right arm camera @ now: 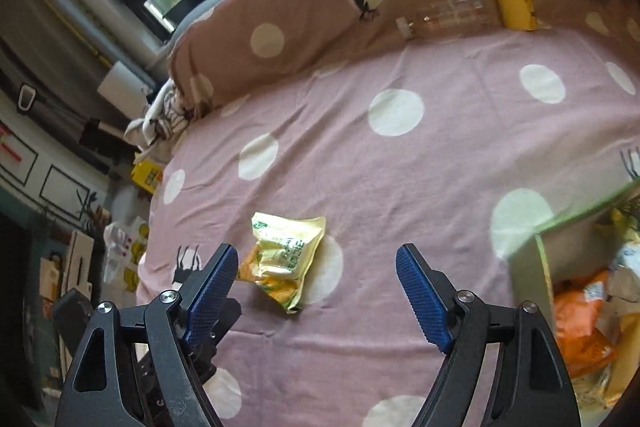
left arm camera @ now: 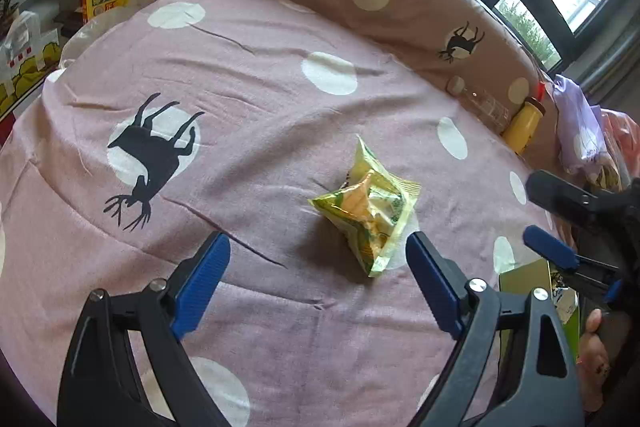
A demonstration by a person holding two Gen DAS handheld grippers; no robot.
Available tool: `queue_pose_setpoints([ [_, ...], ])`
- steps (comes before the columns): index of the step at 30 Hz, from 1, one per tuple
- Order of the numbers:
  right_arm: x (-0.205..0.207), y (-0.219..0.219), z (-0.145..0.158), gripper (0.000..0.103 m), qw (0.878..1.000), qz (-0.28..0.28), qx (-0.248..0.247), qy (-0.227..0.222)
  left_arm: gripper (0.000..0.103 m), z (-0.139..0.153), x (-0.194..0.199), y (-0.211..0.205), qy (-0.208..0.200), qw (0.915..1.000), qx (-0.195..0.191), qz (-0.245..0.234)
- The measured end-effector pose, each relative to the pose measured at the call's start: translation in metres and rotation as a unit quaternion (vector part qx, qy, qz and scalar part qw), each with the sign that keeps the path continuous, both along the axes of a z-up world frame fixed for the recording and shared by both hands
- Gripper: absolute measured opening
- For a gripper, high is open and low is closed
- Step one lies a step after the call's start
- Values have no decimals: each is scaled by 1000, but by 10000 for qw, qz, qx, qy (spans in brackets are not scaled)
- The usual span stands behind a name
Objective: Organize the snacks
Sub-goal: 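Move the right tool to the yellow-green corn snack packet, then close the right tool on the corn snack packet and lift it, then carry the corn snack packet over the box and open the right tool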
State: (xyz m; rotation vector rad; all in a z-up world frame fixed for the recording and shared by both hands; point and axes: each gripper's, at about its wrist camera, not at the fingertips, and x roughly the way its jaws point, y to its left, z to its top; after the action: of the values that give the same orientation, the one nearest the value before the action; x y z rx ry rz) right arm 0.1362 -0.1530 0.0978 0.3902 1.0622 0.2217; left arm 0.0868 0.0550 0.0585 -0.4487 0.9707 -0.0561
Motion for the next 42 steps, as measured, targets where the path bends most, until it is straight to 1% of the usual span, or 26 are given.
queue_pose_setpoints([
  [4,22,28,-27,82,9984,347,225,391,89,-4,4,9,61,9998,96,145],
  [5,25,33,-31,82,9977,416,301,442,89,-5,5,11,87,9998,50,168],
  [8,32,46,-48,82,9949,553,584,615,89,-13,8,19,167,9992,-301,203],
  [10,36,52,-55,82,9941,565,602,708,89,-20,12,22,268,9983,-475,199],
  [11,37,53,-58,82,9944,552,516,737,88,-23,14,21,322,9980,-519,166],
  [13,39,51,-60,82,9964,423,319,660,88,-24,16,19,277,9984,-461,143],
  [14,40,48,-62,82,9969,379,306,625,88,-22,17,16,224,9989,-382,120],
  [17,45,41,-72,82,9960,254,378,768,87,-23,21,11,152,9994,-311,55],
  [19,45,43,-68,82,9964,305,388,686,85,-25,24,9,92,9997,-197,82],
  [21,45,51,-69,82,9953,499,473,687,77,-25,26,8,-19,9999,-126,65],
  [22,45,56,-72,82,9953,532,381,721,75,-26,28,8,-71,9998,-173,11],
  [23,44,62,-73,79,9962,535,159,674,70,-28,29,9,-103,9997,-233,-19],
  [24,42,67,-71,74,9970,537,-145,547,63,-30,30,10,-143,9995,-272,-17],
  [25,42,72,-71,62,9969,547,-267,489,57,-31,31,11,-145,9996,-258,-33],
  [26,41,73,-73,50,9965,563,-318,534,41,-31,31,11,-193,9995,-240,-9],
  [27,40,73,-73,48,9968,563,-293,491,25,-32,31,11,-199,9991,-362,-61],
  [28,39,74,-74,39,9966,633,-209,485,19,-35,32,11,-176,9977,-622,-182],
  [29,38,73,-74,31,9963,685,-106,505,12,-37,33,10,-155,9962,-815,-258],
  [30,35,72,-73,30,9965,679,-33,485,12,-36,32,8,-158,9964,-788,-251],
  [32,28,68,-71,27,9967,671,63,442,10,-29,28,1,-223,9976,-549,-348],
  [33,24,64,-70,27,9970,604,155,452,9,-25,25,-3,-249,9980,-412,-415],
  [35,12,52,-65,27,9973,446,368,443,9,-14,16,-12,-308,9977,-276,-535],
  [38,-15,35,-46,27,9985,225,478,159,9,3,-5,-28,-530,9954,-114,-787],
  [42,-57,7,-16,27,9982,-191,543,-142,9,31,-39,-57,-860,9887,50,-1225],
])
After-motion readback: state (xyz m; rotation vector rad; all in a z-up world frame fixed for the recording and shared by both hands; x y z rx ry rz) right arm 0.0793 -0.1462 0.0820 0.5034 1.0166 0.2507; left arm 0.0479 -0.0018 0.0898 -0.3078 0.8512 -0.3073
